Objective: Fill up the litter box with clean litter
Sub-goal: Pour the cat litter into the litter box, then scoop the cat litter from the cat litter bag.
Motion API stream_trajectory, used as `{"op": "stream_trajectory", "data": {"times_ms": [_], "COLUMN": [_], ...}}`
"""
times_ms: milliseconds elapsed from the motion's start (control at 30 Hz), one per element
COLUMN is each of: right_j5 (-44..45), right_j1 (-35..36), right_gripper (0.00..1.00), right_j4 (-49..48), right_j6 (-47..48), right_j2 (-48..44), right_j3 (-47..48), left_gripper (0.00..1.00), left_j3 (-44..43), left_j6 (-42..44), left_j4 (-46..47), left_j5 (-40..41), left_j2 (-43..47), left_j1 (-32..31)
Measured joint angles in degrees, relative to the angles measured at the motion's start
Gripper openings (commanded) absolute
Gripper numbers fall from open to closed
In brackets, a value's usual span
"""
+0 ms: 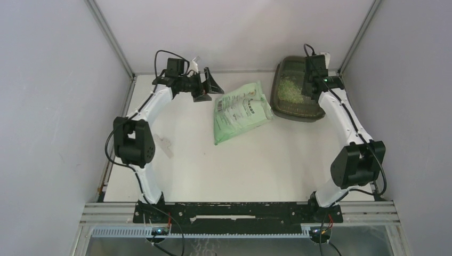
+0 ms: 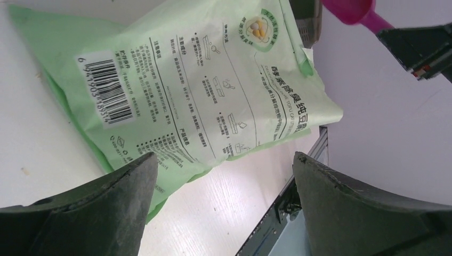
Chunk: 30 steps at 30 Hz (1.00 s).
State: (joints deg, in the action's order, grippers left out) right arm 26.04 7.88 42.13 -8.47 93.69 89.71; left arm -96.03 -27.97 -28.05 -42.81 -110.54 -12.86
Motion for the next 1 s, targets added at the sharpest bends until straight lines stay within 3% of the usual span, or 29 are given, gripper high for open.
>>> {"op": "stream_trajectory", "data": {"times_ms": [267,433,633,1000], "right_j5": [-30.56,-42.77,-51.54,-55.78], "right_j1": [-5.42,-5.22,-4.15,-3.87], "right_gripper": [0.00,0.00,0.00,0.00], "right_j4": [3.26,5.73,9.38,9.97], "right_j6": [-5.86,-8.72,-10.51,-11.50], "right_j2": [-11.89,-19.28,-22.88,-24.61], "right_j3": [-1.53,-7.89,-11.37,-12.74], "left_gripper": [1.00,1.00,1.00,1.00], "left_j3": [7.56,10.99,13.07,15.67], "left_j6": [0.00,0.15,0.50,-0.09], "left_j4": [2.10,2.93,3.21,5.07], "left_j5": [0.70,1.31,2.14,2.14], "left_j2": [7.67,10.08,10.36,10.49], "left_j1": [2.84,4.13,4.90,4.92]}}
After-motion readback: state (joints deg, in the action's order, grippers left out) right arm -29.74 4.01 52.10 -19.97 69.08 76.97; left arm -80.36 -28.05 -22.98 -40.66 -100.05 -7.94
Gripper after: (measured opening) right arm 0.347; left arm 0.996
